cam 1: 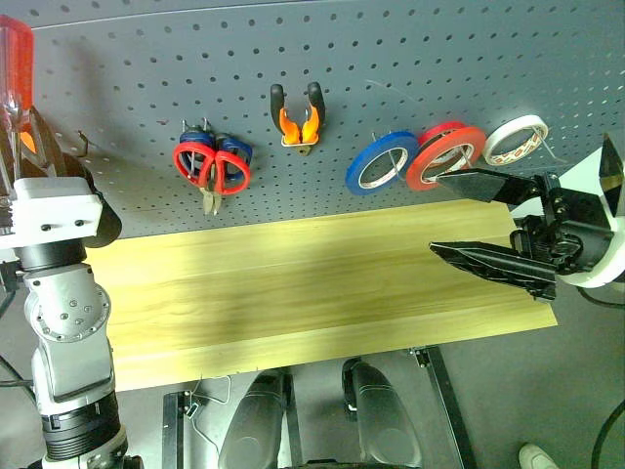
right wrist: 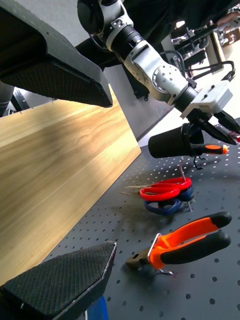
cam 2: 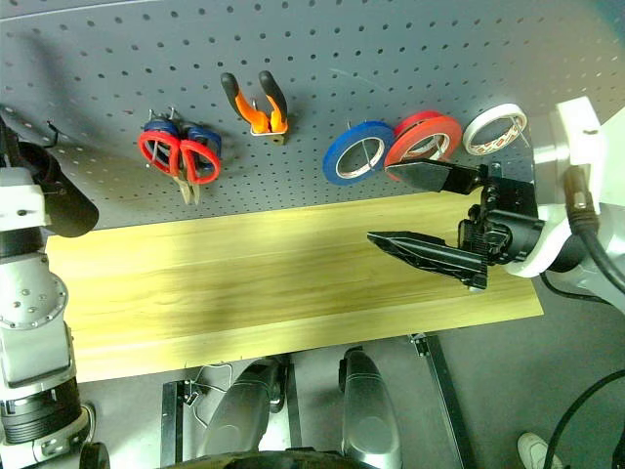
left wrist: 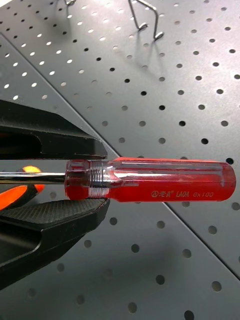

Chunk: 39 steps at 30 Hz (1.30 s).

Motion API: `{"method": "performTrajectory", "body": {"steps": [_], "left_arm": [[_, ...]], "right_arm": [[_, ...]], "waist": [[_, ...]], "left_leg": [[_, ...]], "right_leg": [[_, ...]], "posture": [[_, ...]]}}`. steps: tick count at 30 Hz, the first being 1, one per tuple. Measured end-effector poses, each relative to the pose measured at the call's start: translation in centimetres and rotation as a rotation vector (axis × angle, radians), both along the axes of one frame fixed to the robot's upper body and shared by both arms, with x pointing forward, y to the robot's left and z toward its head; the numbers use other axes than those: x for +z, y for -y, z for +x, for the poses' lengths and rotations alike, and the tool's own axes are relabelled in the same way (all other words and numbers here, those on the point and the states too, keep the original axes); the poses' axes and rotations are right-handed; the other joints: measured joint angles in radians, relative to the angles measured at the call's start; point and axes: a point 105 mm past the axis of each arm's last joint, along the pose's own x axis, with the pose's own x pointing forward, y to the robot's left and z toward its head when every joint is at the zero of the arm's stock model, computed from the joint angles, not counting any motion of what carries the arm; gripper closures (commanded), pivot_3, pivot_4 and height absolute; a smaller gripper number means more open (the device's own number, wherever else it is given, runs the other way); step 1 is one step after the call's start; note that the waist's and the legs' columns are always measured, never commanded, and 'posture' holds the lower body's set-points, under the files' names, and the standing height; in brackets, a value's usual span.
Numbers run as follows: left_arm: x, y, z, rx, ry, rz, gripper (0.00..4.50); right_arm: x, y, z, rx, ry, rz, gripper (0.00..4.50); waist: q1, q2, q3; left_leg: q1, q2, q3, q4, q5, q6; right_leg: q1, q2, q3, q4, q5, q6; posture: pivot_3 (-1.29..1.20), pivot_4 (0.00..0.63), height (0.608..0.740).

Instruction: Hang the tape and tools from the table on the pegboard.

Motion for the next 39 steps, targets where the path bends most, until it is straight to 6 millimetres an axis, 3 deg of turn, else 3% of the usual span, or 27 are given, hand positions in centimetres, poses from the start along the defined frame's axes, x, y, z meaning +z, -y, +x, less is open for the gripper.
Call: {"method": "performTrajectory", "body": {"steps": [10, 12, 19, 23, 26, 29, 35, 37, 39], "left_arm": [[0.4, 0.1, -0.1, -0.015, 0.047, -0.026, 0.5], [0.5, 0.0, -0.2, -0.011, 0.053, -0.026, 0.02], [0.5, 1.4, 0.4, -0.074, 0.027, -0.011, 0.02], [2.2, 6.9, 1.4, -0.375, 0.044, -0.053, 0.02], [4.5, 11.8, 0.8, -0.665, 0.071, -0.066, 0.02], [5.4, 14.3, -0.3, -0.843, 0.065, -0.068, 0.02], [4.9, 17.0, -0.7, -1.104, -0.087, -0.088, 0.02], [3.6, 18.7, -0.9, -1.227, -0.213, -0.067, 0.02], [0.9, 20.1, -0.3, -1.326, -0.399, -0.086, 0.02]], "right_arm": [[0.1, 0.2, 0.0, -0.007, 0.007, -0.001, 0.0], [0.1, 0.2, 0.0, -0.01, 0.009, -0.005, 0.0], [-0.5, 0.4, 0.3, -0.03, -0.002, -0.014, 0.0], [-1.2, 0.4, 0.8, -0.045, 0.016, 0.017, 0.0], [-2.3, -0.2, 1.3, -0.043, 0.024, 0.052, 0.0], [-2.8, -0.8, 1.6, -0.041, 0.058, 0.08, 0.0], [-3.6, -1.6, 2.4, -0.043, 0.147, 0.122, 0.0], [-4.5, -1.9, 2.4, -0.039, 0.148, 0.121, 0.0], [-5.5, -2.2, 2.4, -0.049, 0.151, 0.095, 0.0]], "waist": [[-0.001, 0.0, 0.0], [-0.001, 0.0, 0.0], [0.003, 0.0, 0.0], [0.017, -0.001, -0.001], [0.029, -0.001, -0.002], [0.034, 0.001, -0.013], [0.066, 0.0, -0.066], [0.089, 0.0, -0.091], [0.104, 0.002, -0.117]], "left_leg": [[0.0, 0.0, 0.0, 0.0, 0.0, 0.0], [0.0, 0.0, 0.0, 0.0, 0.0, 0.0], [0.0, 0.0, 0.0, 0.0, 0.001, -0.001], [-0.001, -0.001, 0.0, 0.001, 0.001, -0.002], [-0.001, -0.001, 0.001, 0.001, 0.001, -0.002], [0.0, -0.001, 0.002, -0.001, 0.002, -0.003], [0.0, -0.001, 0.002, -0.001, 0.003, -0.005], [0.0, -0.001, 0.002, 0.0, 0.003, -0.005], [0.002, -0.002, 0.002, 0.0, 0.003, -0.005]], "right_leg": [[0.0, 0.0, 0.0, 0.0, 0.0, 0.0], [0.0, 0.0, 0.0, 0.0, 0.0, 0.0], [0.0, 0.0, 0.0, 0.0, 0.0, 0.0], [0.0, 0.0, -0.001, 0.0, 0.001, 0.002], [-0.001, 0.0, -0.001, 0.001, 0.001, 0.002], [-0.003, 0.001, -0.001, 0.001, 0.001, 0.002], [-0.004, 0.002, -0.001, 0.001, 0.001, 0.002], [-0.003, 0.002, -0.001, 0.001, 0.001, 0.002], [-0.001, 0.002, -0.001, 0.001, 0.001, 0.002]], "posture": [[-0.2, 0.365, 0.725], [-0.19, 0.365, 0.725], [-0.13, 0.337, 0.725], [-0.05, 0.277, 0.725], [0.0, 0.234, 0.725], [0.05, 0.183, 0.725], [0.11, 0.112, 0.725], [0.12, 0.074, 0.725], [0.12, 0.056, 0.725]]}}
